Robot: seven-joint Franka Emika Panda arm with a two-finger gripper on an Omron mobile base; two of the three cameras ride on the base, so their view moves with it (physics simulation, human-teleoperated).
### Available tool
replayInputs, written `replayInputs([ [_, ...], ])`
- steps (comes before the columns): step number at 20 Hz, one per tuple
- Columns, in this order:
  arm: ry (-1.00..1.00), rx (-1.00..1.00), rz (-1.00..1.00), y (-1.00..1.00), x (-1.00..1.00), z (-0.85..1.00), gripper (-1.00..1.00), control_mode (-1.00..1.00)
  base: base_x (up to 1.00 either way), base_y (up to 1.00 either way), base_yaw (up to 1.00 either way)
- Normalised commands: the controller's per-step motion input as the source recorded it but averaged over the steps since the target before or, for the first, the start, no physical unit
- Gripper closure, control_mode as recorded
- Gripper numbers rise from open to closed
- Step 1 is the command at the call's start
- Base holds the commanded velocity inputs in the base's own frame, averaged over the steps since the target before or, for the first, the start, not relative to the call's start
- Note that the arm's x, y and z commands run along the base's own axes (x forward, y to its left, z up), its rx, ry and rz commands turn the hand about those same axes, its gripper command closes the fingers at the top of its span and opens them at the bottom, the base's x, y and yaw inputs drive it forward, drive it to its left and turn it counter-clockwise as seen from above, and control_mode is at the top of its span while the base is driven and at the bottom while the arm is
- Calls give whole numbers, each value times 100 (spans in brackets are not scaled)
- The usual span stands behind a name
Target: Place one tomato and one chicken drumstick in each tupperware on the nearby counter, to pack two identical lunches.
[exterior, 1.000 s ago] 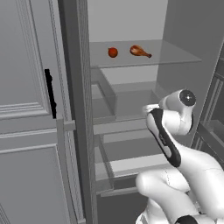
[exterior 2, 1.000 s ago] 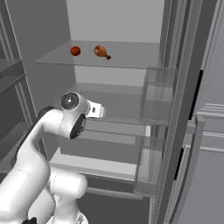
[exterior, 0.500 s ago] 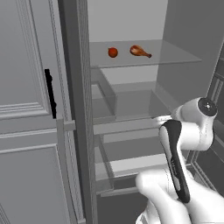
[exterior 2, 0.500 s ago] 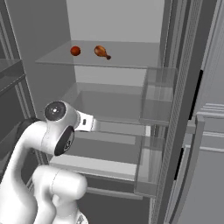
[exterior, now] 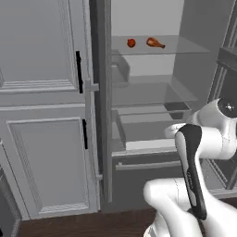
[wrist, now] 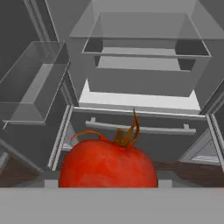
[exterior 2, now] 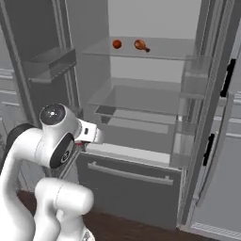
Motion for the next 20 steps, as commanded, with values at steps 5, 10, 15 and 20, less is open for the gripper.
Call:
replayInputs([
  [5, 0, 0, 0, 0, 0, 0, 100, 100, -92, 80, 55],
  [10, 0, 0, 0, 0, 0, 0, 100, 100, -2, 94, 58],
  [15, 0, 0, 0, 0, 0, 0, 100, 100, 97, 46, 42],
  [20, 0, 0, 0, 0, 0, 0, 100, 100, 100, 4, 37],
])
